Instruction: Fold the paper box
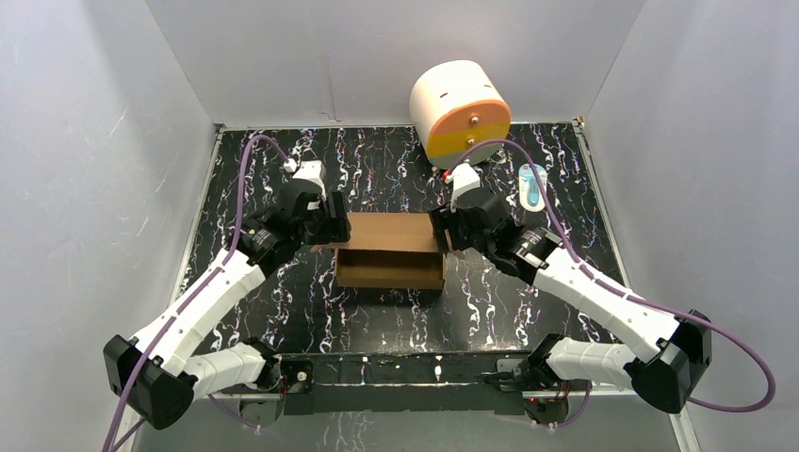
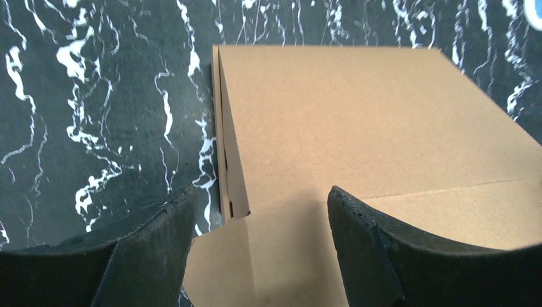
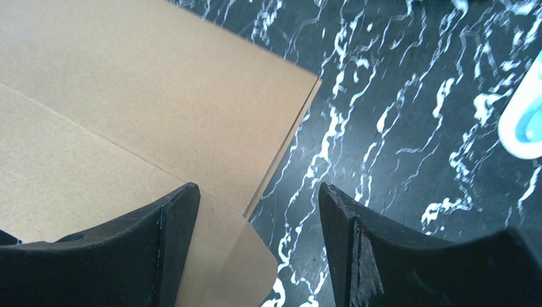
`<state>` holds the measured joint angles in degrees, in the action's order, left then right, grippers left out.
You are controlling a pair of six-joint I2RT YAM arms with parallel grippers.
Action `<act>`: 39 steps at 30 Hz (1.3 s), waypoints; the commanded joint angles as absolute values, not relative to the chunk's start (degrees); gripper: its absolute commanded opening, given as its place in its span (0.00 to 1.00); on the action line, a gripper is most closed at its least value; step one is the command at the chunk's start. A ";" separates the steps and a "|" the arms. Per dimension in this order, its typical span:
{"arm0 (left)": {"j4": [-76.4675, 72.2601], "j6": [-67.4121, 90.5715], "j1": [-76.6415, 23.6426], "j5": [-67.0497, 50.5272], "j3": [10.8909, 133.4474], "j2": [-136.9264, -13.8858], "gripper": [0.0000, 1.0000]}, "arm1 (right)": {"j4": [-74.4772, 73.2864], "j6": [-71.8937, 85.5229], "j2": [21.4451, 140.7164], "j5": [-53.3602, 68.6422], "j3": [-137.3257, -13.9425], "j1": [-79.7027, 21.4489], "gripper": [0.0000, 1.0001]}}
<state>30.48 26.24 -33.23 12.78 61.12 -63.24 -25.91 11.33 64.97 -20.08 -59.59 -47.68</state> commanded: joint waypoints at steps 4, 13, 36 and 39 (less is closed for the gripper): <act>29.34 30.97 -33.31 8.69 52.62 -59.62 0.70 | -18.25 17.06 61.87 -16.87 -50.74 -47.63 0.74; 26.02 35.07 -33.31 11.64 43.35 -55.69 0.70 | -9.49 18.97 61.96 -15.13 -41.51 -47.59 0.72; 15.94 41.41 -33.31 13.99 29.77 -59.68 0.70 | 2.36 19.76 63.08 -13.44 -27.59 -45.96 0.68; 15.39 42.10 -33.31 14.06 28.43 -59.47 0.70 | 3.27 21.10 63.83 -13.08 -25.98 -45.56 0.67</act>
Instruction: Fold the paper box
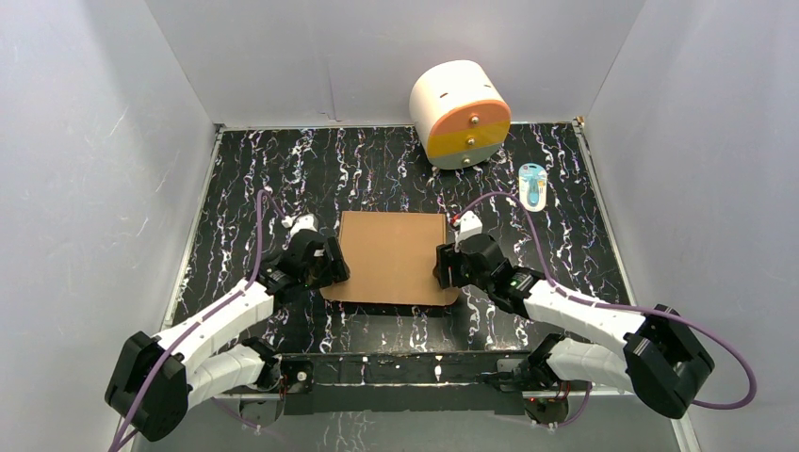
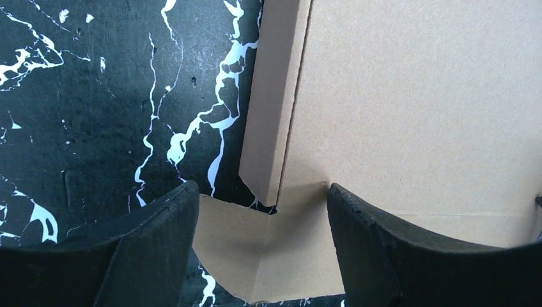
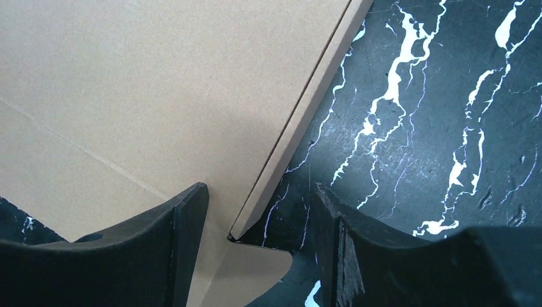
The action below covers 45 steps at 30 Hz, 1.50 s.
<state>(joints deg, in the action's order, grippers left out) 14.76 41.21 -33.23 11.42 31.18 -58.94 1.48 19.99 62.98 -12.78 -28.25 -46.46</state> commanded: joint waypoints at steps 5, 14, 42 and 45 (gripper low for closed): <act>14.00 43.04 -33.31 15.14 25.70 -58.02 0.70 | 4.25 22.39 64.67 -12.77 -24.56 -45.44 0.67; 8.99 43.91 -33.31 15.97 23.71 -57.08 0.70 | 9.09 20.92 68.98 -10.43 -25.42 -45.42 0.66; 26.03 23.98 -16.44 8.96 53.14 -54.45 0.90 | -3.70 -15.87 71.91 -15.10 -45.61 -67.06 0.88; 25.47 21.42 -16.07 10.79 51.69 -54.15 0.90 | -3.09 -19.82 74.28 -20.23 -46.32 -72.72 0.88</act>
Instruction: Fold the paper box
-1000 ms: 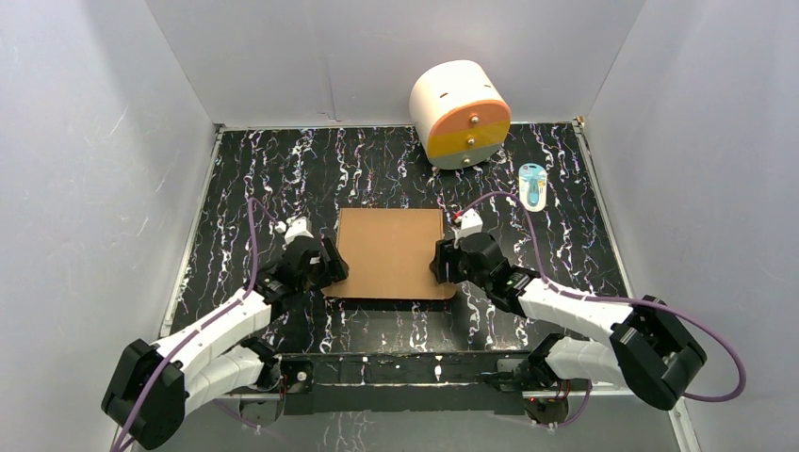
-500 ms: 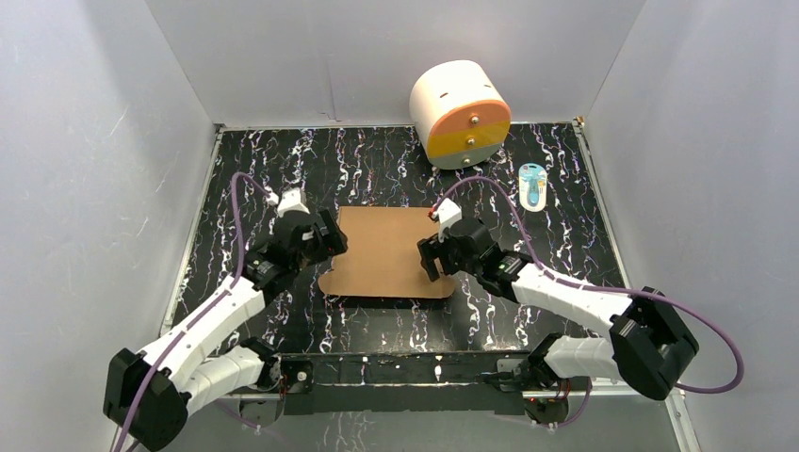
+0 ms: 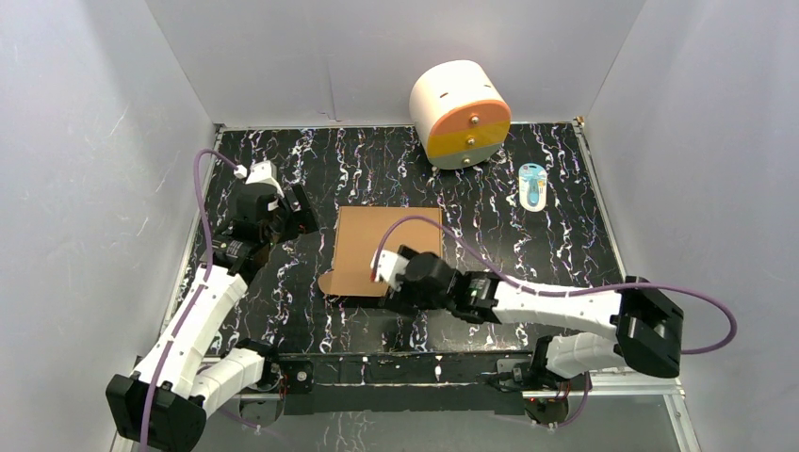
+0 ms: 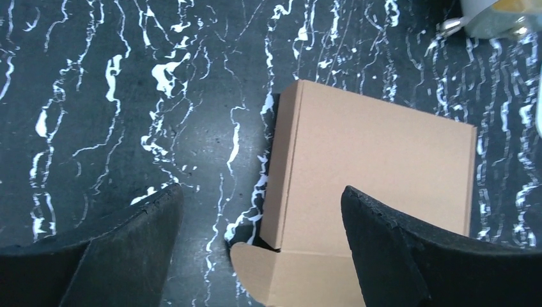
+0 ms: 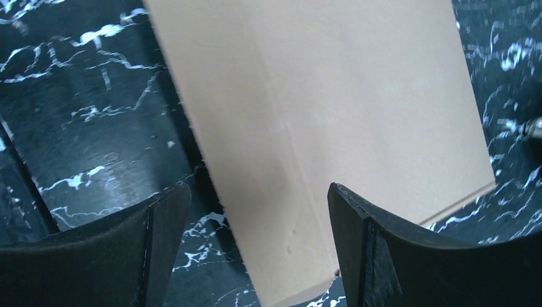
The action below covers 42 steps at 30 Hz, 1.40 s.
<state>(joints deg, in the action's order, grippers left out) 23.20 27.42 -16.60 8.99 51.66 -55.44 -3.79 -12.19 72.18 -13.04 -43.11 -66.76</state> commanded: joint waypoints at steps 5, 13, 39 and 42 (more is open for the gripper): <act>26.79 17.34 -15.63 14.56 50.40 -53.40 0.91 | -3.12 -25.41 81.50 -29.01 -48.71 -78.90 0.86; 26.57 17.92 -14.23 15.18 48.89 -51.53 0.91 | 11.04 -39.07 93.61 -46.61 -47.43 -84.56 0.77; 30.43 17.95 -10.54 0.87 59.09 -47.33 0.90 | -3.30 -45.49 83.33 -43.06 -55.52 -84.27 0.00; 33.63 17.44 -10.55 0.27 63.49 -47.75 0.90 | -15.35 -40.66 81.71 -37.03 -63.14 -81.79 0.00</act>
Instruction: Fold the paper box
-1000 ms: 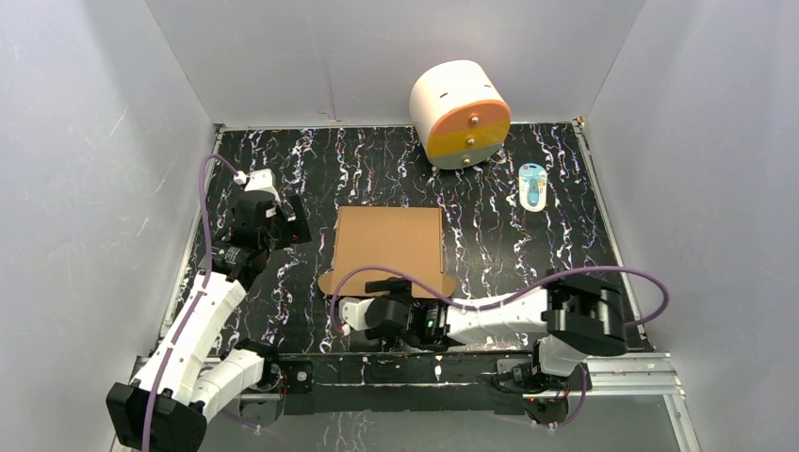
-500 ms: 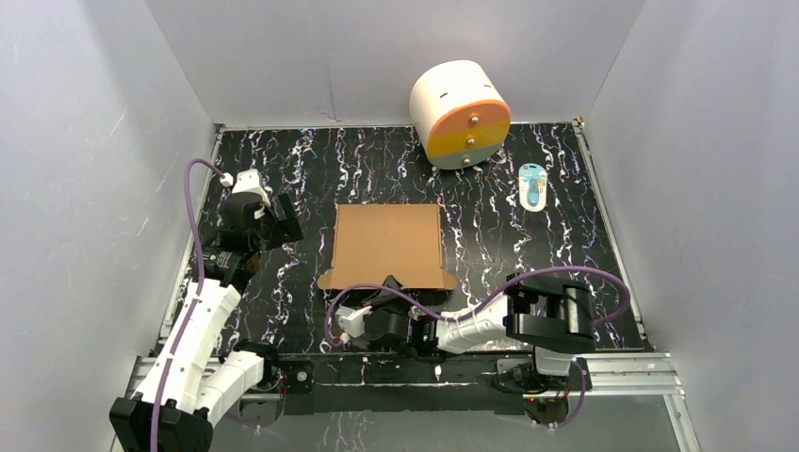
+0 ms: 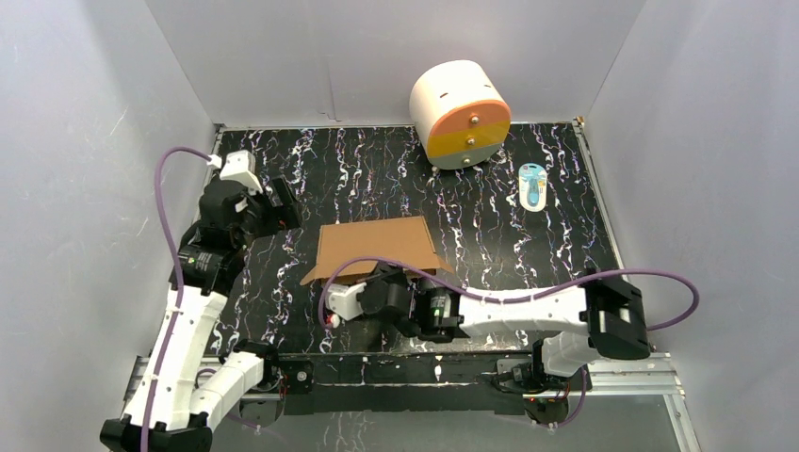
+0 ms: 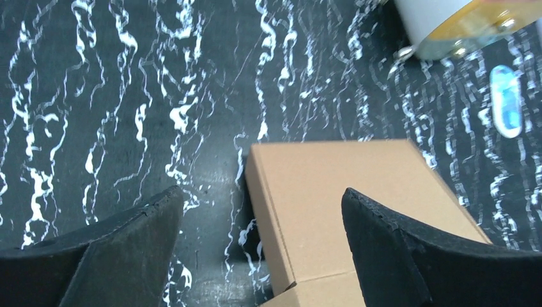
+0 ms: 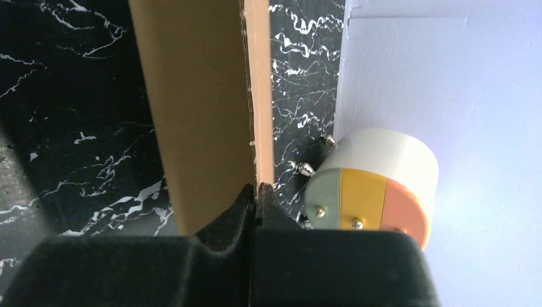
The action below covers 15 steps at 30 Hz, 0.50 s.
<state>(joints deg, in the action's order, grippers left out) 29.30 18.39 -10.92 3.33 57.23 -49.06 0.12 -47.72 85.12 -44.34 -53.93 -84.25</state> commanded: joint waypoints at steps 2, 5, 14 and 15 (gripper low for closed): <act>35.68 16.80 -10.55 0.47 66.19 -48.33 0.90 | -21.42 -39.20 81.39 -33.39 -67.98 -79.92 0.00; 37.31 15.92 -10.54 0.29 69.01 -49.30 0.90 | -30.42 -37.67 82.05 -28.28 -75.18 -77.03 0.00; 36.13 16.36 -10.55 -0.83 66.97 -50.90 0.90 | -47.01 -37.91 86.38 -1.05 -90.30 -61.98 0.00; 35.74 16.61 -10.55 -1.80 66.17 -51.09 0.91 | -47.22 -38.32 86.97 0.36 -90.81 -60.67 0.00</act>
